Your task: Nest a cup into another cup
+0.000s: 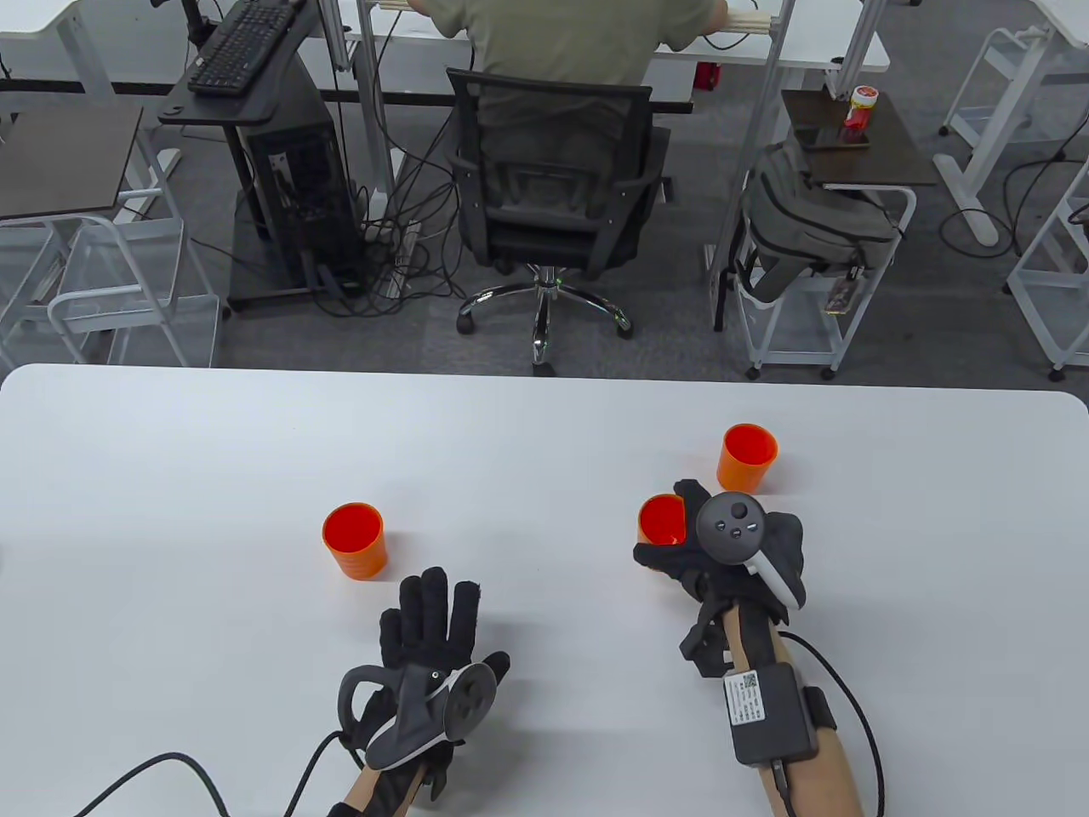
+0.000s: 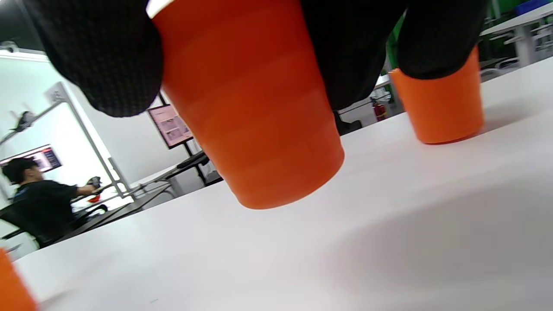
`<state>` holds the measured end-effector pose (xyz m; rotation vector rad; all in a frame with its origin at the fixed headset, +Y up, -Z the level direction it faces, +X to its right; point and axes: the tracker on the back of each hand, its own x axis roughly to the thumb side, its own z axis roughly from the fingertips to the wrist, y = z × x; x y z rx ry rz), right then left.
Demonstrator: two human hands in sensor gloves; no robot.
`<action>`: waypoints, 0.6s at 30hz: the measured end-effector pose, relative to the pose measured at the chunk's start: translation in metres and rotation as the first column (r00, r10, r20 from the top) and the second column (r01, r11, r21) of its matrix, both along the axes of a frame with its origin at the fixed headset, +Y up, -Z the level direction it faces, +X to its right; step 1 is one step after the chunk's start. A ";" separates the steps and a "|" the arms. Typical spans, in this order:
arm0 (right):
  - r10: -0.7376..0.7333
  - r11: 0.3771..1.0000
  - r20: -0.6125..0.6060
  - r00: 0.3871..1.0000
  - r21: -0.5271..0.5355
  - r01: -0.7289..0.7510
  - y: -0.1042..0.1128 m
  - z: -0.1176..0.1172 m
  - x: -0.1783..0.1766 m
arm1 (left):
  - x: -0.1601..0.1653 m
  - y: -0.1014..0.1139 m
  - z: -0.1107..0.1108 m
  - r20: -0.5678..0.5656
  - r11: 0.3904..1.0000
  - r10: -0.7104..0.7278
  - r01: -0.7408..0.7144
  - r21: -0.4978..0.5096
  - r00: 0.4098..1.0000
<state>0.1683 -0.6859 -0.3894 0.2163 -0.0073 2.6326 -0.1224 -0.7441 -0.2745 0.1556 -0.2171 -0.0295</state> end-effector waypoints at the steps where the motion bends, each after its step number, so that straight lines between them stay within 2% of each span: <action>1: 0.004 1.000 -0.026 1.000 0.008 -0.004 0.003 0.010 -0.006 | 0.000 0.000 0.000 -0.001 1.000 -0.004 0.004 0.001 1.000; 5: 0.012 1.000 -0.142 0.990 0.024 -0.009 0.007 0.056 -0.037 | 0.000 0.001 0.001 -0.005 1.000 -0.019 0.019 0.000 1.000; 9: 0.002 1.000 -0.225 0.974 0.013 0.001 -0.003 0.092 -0.064 | -0.001 0.002 0.001 -0.008 1.000 -0.020 0.020 0.001 1.000; 13: 0.033 0.999 -0.268 0.963 0.000 -0.034 -0.019 0.112 -0.082 | -0.002 0.002 0.001 -0.011 1.000 -0.017 0.017 0.000 1.000; 18: 0.068 0.997 -0.284 0.956 -0.004 -0.072 -0.038 0.117 -0.093 | -0.002 0.002 0.002 -0.014 1.000 -0.023 0.023 -0.001 1.000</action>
